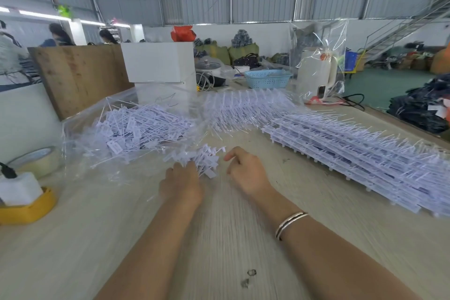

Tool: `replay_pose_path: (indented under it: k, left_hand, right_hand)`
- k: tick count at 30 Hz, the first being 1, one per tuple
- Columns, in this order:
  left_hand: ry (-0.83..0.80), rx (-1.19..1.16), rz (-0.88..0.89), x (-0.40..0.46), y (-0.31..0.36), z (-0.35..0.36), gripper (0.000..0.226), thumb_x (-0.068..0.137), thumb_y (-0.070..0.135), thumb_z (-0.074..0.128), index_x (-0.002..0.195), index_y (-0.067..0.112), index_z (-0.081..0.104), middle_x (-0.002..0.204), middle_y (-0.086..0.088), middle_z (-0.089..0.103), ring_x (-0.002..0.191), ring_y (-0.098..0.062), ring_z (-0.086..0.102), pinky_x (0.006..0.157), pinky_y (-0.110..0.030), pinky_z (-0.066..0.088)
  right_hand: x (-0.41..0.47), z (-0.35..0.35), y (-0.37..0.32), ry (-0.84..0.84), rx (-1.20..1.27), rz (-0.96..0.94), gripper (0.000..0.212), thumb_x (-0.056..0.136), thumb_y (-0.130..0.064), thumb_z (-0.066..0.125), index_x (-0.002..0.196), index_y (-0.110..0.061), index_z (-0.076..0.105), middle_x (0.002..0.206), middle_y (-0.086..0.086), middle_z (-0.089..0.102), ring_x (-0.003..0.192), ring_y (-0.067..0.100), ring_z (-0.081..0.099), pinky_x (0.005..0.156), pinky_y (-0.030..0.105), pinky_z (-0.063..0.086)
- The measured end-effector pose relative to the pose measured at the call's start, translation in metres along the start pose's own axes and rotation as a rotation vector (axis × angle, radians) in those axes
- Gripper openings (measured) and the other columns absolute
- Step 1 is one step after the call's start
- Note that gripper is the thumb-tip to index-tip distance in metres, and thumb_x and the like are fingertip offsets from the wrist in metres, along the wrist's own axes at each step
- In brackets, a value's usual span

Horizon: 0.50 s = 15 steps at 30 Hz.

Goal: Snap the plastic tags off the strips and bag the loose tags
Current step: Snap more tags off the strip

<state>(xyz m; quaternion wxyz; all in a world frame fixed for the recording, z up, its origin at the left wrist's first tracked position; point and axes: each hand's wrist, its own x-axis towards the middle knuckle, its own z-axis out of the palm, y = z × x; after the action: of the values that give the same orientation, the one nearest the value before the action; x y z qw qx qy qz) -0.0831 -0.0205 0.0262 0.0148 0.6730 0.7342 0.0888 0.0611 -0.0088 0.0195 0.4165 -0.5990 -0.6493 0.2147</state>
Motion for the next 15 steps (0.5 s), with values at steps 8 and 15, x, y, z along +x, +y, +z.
replay_pose_path:
  k: [8,15]
  left_hand:
    - [0.076,0.204,-0.057,-0.001,-0.029,-0.009,0.04,0.093,0.032,0.043,0.132,0.028,0.042,0.13,-0.005,0.046,0.122,-0.026,0.038,0.096,-0.037,0.035]
    - [0.345,0.196,0.464,-0.016,0.028,0.008,0.03,0.093,0.028,0.043,0.119,0.023,0.055,0.122,-0.002,0.048,0.117,-0.024,0.038,0.092,-0.036,0.034]
  right_hand:
    - [0.017,-0.066,0.046,0.161,-0.611,0.11,0.033,0.09,-0.007,0.041,0.11,-0.02,0.063,0.118,0.003,0.059,0.112,0.025,0.051,0.096,0.036,0.037]
    - [0.026,-0.093,0.075,0.136,-1.119,0.031,0.029,0.092,-0.013,0.05,0.12,-0.011,0.057,0.121,0.008,0.054,0.116,0.028,0.047,0.097,0.035,0.036]
